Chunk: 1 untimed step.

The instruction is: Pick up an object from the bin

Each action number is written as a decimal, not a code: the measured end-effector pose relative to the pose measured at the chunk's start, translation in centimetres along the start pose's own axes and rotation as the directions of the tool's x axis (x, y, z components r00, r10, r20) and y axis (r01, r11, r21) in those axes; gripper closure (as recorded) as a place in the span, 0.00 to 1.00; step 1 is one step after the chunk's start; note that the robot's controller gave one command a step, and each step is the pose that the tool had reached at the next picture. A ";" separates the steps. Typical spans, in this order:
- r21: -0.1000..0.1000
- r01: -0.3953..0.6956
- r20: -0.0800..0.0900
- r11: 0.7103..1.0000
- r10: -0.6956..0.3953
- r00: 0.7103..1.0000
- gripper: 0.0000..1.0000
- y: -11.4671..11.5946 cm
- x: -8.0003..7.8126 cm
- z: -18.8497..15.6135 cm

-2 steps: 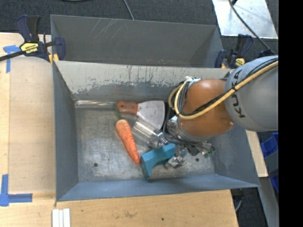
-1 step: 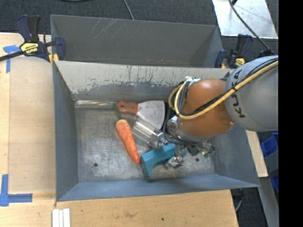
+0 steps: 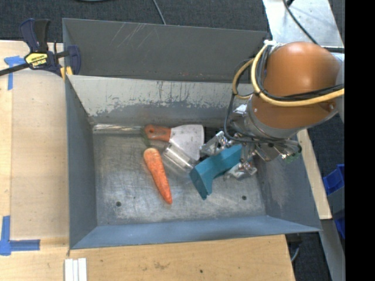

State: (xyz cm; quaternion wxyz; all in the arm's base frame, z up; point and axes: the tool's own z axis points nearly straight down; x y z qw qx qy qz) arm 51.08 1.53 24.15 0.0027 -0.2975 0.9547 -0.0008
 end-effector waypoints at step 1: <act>-0.002 0.000 -0.003 1.000 0.000 1.000 1.00 0.0 0.1 0.2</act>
Offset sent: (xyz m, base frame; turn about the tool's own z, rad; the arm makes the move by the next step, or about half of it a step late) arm -0.0177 0.0540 -0.0177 -0.2391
